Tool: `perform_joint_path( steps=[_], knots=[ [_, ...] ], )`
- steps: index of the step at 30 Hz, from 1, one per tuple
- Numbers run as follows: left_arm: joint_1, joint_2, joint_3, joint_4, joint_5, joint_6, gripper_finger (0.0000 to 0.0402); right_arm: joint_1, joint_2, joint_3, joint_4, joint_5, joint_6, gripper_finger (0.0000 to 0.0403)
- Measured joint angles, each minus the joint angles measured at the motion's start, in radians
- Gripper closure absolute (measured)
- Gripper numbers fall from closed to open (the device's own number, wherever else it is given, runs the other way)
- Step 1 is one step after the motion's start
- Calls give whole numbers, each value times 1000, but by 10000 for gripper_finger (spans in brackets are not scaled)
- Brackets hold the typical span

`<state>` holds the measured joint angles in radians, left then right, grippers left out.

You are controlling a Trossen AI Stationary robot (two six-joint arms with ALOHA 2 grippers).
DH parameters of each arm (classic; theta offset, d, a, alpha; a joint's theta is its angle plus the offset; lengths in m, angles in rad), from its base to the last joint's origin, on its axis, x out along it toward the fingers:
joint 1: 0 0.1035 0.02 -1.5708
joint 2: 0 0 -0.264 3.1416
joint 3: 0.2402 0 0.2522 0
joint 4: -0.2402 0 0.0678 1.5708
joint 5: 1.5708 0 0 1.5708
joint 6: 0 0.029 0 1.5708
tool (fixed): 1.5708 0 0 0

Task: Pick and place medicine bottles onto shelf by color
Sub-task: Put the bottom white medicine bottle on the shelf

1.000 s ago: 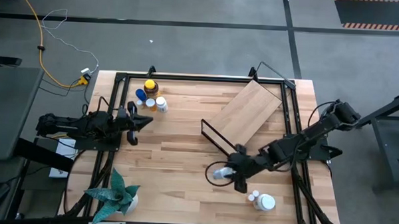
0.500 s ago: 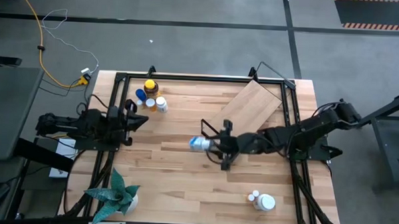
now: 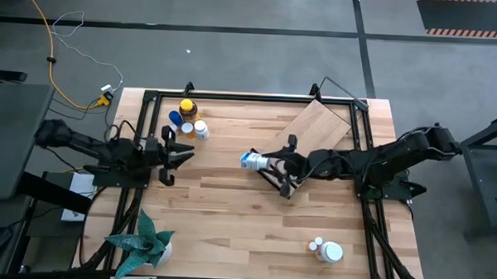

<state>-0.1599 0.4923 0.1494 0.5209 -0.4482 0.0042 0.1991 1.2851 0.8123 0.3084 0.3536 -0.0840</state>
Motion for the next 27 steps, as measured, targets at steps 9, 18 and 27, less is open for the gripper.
perform_joint_path(
  steps=[9,18,27],
  knots=[
    [-72,384,277,-3,-92,45,227,-76,-95,-122,239,-151,-1,231],
    [-50,499,366,-27,161,112,231,-97,-90,-125,215,-211,35,231],
    [-49,499,366,-27,14,123,231,-97,-91,-125,223,-259,58,231]
  ],
)
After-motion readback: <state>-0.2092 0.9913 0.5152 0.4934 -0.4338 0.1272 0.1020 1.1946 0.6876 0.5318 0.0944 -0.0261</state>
